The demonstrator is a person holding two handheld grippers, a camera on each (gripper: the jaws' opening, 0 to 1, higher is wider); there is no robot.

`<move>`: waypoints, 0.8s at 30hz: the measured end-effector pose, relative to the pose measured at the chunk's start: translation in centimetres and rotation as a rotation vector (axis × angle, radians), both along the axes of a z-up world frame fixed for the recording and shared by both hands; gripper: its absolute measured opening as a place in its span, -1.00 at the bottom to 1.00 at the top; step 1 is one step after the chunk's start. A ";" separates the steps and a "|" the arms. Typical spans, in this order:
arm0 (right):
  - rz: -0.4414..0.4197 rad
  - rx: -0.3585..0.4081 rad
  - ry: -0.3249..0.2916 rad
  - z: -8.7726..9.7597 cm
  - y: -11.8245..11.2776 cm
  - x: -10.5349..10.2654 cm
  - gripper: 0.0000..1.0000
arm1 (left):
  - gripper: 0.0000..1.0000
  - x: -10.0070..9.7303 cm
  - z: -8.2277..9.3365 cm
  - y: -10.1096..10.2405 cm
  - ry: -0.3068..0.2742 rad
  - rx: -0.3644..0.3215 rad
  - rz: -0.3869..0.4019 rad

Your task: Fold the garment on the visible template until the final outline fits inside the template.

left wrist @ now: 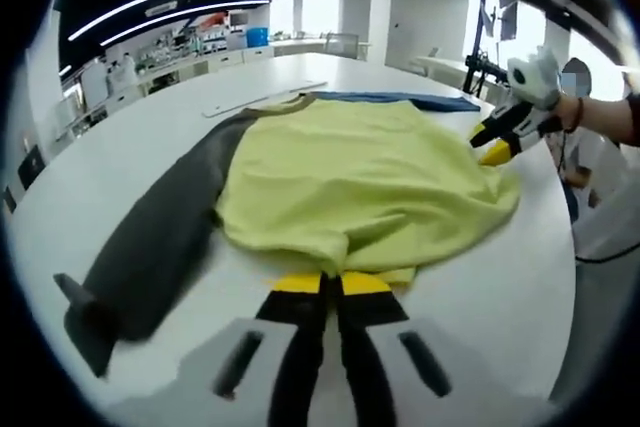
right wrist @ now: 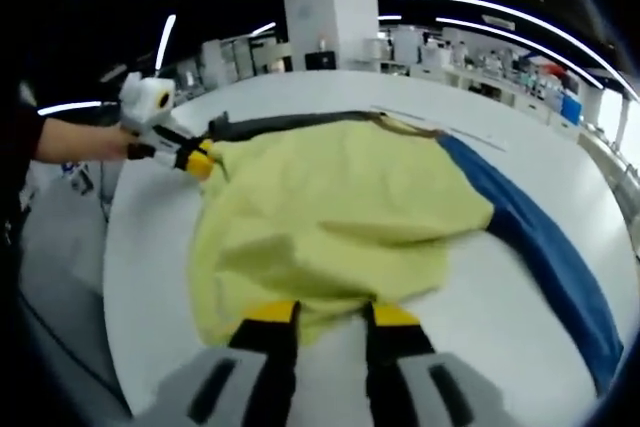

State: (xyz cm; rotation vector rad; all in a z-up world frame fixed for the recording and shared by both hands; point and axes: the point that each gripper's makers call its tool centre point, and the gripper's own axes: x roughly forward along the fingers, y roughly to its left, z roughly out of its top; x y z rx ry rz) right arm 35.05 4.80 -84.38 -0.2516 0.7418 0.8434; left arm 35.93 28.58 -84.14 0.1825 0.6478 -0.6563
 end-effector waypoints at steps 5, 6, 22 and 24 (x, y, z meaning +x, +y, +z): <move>-0.025 0.010 0.001 0.2 -0.1 0.3 -1.00 | -1.00 -0.2 0.0 0.0 0.009 -0.006 0.006; -0.025 0.010 0.003 0.3 -0.1 0.3 -1.00 | -1.00 -0.3 0.2 0.0 0.012 -0.005 0.006; -0.059 0.001 -0.043 4.2 -2.6 -1.7 -1.00 | -1.00 -3.3 3.6 0.2 0.025 -0.034 0.003; -0.080 0.006 -0.036 4.3 -2.8 -2.0 -1.00 | -1.00 -3.7 3.8 0.4 0.028 -0.033 0.008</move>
